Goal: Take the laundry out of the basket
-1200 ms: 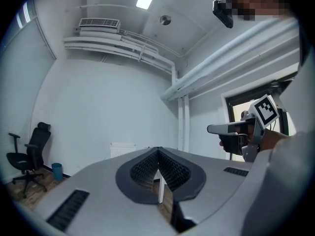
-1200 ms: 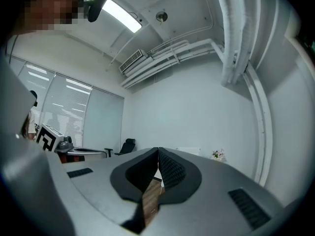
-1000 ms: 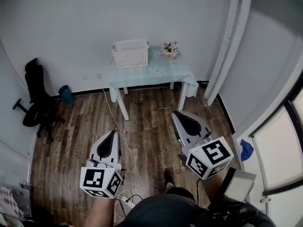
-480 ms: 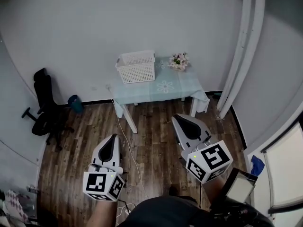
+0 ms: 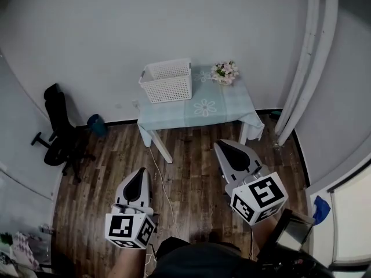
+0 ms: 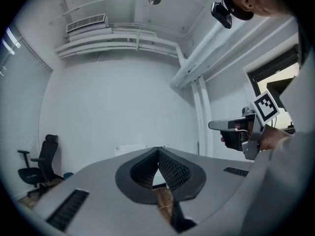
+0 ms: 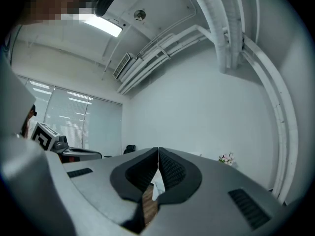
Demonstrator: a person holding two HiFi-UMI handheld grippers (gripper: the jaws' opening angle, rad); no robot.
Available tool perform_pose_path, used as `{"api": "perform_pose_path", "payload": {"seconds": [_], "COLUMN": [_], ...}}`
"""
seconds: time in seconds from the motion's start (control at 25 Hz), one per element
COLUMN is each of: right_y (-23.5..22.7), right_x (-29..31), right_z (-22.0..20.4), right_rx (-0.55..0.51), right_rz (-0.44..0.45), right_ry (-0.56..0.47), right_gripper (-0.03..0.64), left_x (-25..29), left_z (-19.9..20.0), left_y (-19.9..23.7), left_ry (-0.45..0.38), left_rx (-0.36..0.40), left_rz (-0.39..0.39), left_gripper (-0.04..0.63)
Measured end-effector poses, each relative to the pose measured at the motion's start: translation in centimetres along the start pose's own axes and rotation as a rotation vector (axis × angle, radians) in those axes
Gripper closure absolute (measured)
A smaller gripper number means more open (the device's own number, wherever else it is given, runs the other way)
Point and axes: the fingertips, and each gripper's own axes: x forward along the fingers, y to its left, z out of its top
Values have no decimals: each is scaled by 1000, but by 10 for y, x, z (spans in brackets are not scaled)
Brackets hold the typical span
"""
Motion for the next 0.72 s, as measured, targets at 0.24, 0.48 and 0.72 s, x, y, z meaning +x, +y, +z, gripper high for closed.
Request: {"api": "perform_pose_path", "payload": {"seconds": [0.24,0.48,0.72], "right_y": [-16,-22,-27], "right_x": [31,77,145], "right_z": [-9,-23,-17], "right_rx": [-1,-6,-2], "right_rz": [1,-9,-8], "right_ry": [4,44,42], "right_gripper": [603,603,603], "left_x": [30,77,128], "left_z": [-10,-16,-1], "left_y": [8,39,85], "left_ry": [14,-6,-44], "left_rx": [9,-26,-52], "left_rz": [-42,-75,-148], "left_gripper": [587,586,586]}}
